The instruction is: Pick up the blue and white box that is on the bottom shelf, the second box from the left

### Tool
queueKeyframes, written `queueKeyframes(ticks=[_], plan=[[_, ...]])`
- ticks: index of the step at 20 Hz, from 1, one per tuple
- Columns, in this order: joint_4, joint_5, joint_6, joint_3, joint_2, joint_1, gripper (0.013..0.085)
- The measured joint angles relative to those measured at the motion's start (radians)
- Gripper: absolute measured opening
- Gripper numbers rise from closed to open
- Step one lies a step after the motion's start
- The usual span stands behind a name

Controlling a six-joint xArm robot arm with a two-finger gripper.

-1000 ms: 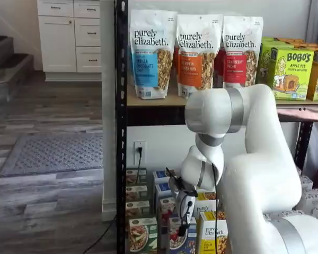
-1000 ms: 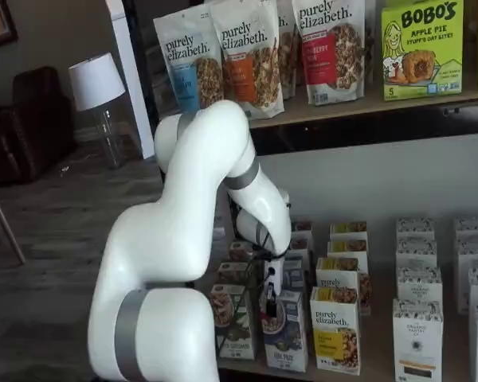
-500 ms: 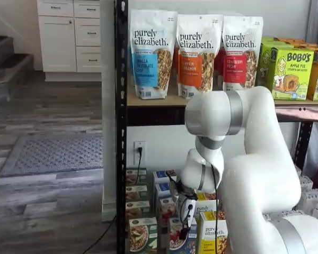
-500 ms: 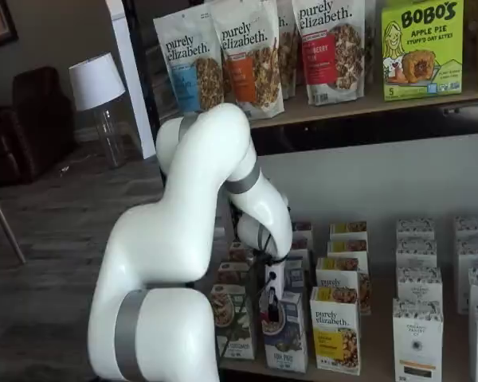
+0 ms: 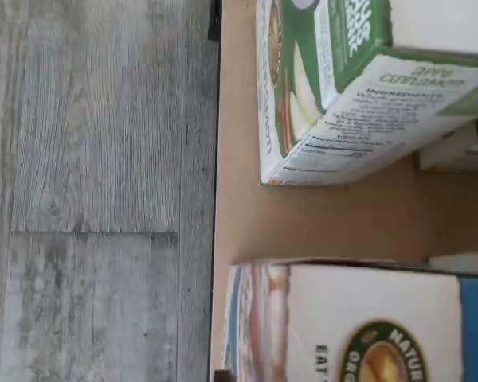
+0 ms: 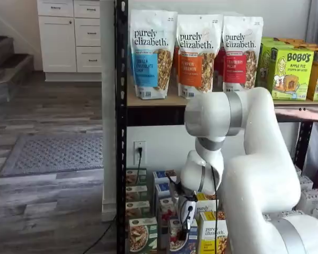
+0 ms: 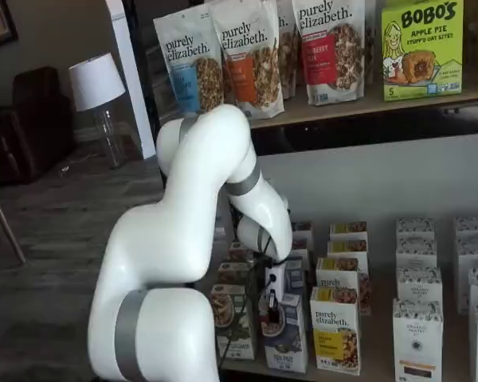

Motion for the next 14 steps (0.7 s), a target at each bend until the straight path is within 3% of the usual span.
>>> queueKeyframes(ticks=[1,10,14], plan=[[0.003,-0.001,-0.003,0.001,0.0,0.0,0.065],[-0.003,0.0,-0.004,0.009,-0.003,-0.006,0.065],[-0.007,0.001,-0.002,0.01,-0.005,-0.007,0.057]])
